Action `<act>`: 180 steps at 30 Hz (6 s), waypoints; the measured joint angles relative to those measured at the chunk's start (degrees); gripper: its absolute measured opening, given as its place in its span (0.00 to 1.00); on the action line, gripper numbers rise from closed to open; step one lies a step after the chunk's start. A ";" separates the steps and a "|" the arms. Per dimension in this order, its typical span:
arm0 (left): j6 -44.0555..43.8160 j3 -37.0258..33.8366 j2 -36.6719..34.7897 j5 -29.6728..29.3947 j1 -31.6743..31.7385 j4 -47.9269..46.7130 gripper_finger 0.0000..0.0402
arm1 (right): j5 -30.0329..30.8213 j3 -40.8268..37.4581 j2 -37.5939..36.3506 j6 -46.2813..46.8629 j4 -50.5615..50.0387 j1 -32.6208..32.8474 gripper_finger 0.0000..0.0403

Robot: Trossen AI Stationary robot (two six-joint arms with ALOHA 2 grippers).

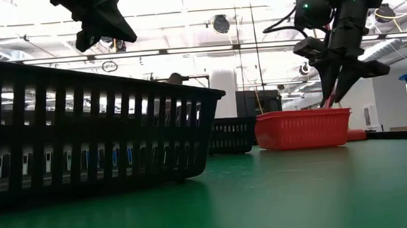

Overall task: Stack baskets by color
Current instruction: Stack the middle orange bin on the top orange bin, then stack the bottom orange bin on the top stacked orange bins

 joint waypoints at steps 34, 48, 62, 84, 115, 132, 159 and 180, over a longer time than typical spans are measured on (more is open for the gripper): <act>0.24 0.00 0.01 -0.27 0.72 -0.04 0.05 | -3.93 -8.98 0.00 3.87 8.47 2.62 0.00; -8.80 0.00 -0.01 5.02 0.17 -9.83 0.05 | -5.40 -8.98 -4.96 4.66 0.24 3.80 0.00; -27.81 -0.02 -0.01 10.97 -18.74 -19.78 0.30 | -0.21 -8.98 -19.26 15.00 1.10 8.99 0.00; -52.53 -1.90 -0.01 15.05 -35.28 -29.15 0.44 | 0.66 -8.96 -19.26 21.79 6.99 21.37 0.00; -72.16 -14.46 -0.01 20.98 -44.21 -15.01 0.58 | 13.58 -8.96 -19.21 44.34 10.01 48.03 0.00; -70.34 -21.52 0.01 20.92 -44.52 -6.91 0.10 | 20.09 -8.96 -19.04 43.50 17.66 47.96 0.00; -56.73 15.58 -2.44 -9.38 -21.33 -50.52 0.02 | 25.09 25.58 10.86 5.80 30.23 33.79 0.06; -11.01 27.21 7.83 -28.47 2.96 -17.09 0.02 | 38.08 30.67 17.35 -38.25 42.36 31.00 0.48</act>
